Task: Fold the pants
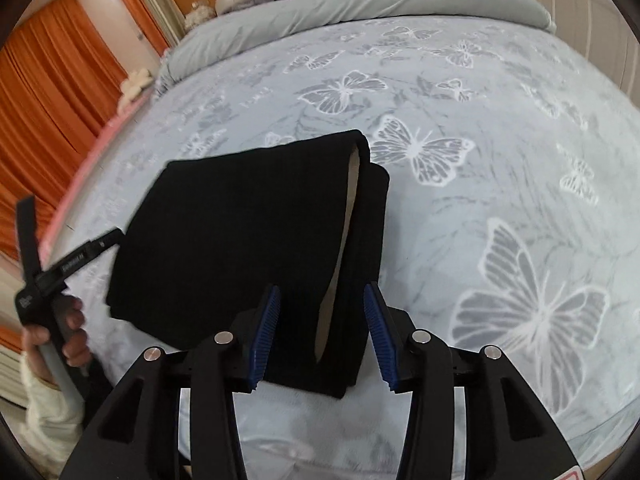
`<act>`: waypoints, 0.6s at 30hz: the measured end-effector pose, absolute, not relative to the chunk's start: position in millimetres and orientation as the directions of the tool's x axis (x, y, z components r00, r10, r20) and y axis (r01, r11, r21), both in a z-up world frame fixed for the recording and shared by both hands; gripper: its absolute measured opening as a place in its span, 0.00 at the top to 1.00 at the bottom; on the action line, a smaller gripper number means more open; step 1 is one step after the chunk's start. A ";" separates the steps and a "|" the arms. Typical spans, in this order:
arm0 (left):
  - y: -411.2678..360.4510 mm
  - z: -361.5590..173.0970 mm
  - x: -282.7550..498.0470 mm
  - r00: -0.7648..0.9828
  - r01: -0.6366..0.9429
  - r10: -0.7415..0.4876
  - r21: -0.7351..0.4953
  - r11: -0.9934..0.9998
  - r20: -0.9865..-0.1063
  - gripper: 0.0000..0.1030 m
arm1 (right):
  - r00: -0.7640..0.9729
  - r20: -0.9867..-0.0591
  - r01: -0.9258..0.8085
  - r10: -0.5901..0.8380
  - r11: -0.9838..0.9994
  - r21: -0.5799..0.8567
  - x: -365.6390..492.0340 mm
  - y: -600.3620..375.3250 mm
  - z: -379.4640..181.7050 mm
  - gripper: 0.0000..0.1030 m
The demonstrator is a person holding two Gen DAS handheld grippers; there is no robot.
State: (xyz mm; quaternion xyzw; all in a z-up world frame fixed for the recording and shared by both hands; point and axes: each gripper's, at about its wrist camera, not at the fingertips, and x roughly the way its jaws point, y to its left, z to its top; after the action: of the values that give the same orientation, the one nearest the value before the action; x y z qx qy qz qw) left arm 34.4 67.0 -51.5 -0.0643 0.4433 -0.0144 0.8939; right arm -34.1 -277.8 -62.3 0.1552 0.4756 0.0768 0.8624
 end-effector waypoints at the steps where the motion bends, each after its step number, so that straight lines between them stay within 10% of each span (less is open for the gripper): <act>1: 67.2 -50.6 31.8 0.607 -0.019 -0.115 -0.160 0.987 -0.786 0.05 | 0.539 -0.790 0.017 0.294 0.933 0.359 -36.3 -281.0 -61.8 0.52; 12: 41.5 -101.4 41.0 0.323 0.076 -0.367 -0.363 0.929 -0.872 0.05 | 0.468 -0.805 -0.046 0.364 0.920 0.390 -30.8 -261.0 -75.1 0.47; 14: 43.7 -103.1 41.4 0.324 0.061 -0.389 -0.391 0.918 -0.863 0.09 | 0.462 -0.831 -0.073 0.311 0.947 0.314 -28.2 -248.5 -79.2 0.85; 15: 44.6 -99.7 40.0 0.336 0.073 -0.404 -0.404 0.912 -0.851 0.27 | 0.481 -0.818 -0.097 0.316 0.946 0.309 -30.8 -244.6 -73.0 0.88; 18: 56.3 -85.0 33.7 0.380 0.085 -0.446 -0.450 0.889 -0.810 0.36 | 0.572 -0.742 -0.134 0.350 0.932 0.336 -47.0 -248.0 -47.5 0.88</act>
State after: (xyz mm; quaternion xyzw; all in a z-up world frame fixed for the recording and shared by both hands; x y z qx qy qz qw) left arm 33.7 56.3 -85.0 -0.1696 0.5324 -0.1632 0.8131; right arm -47.0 -248.0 -47.5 0.1219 0.4416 0.1378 0.8782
